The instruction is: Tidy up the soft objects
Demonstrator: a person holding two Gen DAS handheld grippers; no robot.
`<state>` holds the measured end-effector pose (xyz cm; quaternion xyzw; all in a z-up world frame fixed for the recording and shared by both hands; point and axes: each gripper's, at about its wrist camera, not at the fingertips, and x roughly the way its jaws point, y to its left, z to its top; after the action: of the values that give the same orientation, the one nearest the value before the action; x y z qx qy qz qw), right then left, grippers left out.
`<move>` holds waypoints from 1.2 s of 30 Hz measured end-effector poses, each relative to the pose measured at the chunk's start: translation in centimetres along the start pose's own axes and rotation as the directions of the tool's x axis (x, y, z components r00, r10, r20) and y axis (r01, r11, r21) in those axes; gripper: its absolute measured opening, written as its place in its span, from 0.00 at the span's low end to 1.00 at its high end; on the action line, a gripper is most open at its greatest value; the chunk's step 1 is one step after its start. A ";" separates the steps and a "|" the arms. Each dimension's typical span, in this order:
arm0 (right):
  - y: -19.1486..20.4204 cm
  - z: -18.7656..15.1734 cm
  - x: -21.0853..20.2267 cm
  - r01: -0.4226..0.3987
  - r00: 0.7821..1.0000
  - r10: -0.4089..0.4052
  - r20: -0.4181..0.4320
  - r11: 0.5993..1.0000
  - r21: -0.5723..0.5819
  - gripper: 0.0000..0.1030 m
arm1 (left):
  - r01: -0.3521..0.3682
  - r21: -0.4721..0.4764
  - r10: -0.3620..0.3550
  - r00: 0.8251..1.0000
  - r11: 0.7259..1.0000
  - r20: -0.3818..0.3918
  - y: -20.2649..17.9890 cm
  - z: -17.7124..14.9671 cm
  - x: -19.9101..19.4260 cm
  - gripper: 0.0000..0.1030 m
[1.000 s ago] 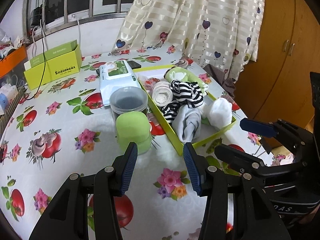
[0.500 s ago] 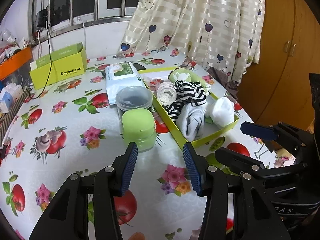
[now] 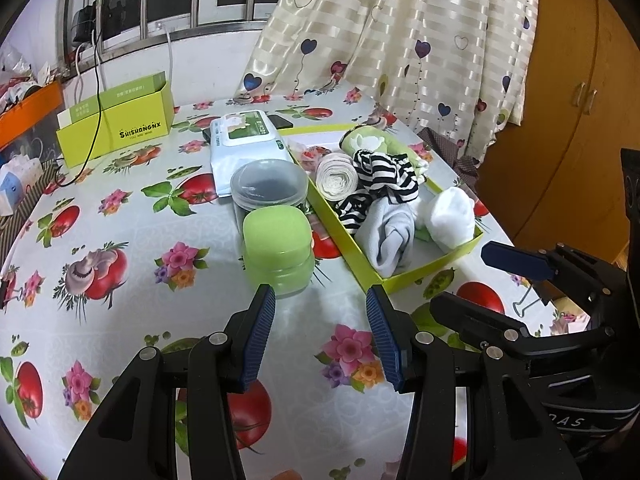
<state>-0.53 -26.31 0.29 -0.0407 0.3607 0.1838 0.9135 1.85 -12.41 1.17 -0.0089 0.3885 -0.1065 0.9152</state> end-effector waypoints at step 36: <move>-0.5 -0.3 1.3 -0.001 1.000 0.001 -0.014 1.000 0.000 0.68 | -0.038 0.013 0.038 0.999 0.999 -0.009 0.1 -0.3 0.8 0.48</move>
<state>0.31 -26.42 -0.87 -0.0419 0.3673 0.1842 0.9107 2.19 -12.49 0.43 0.0048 0.3919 -0.0915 0.9154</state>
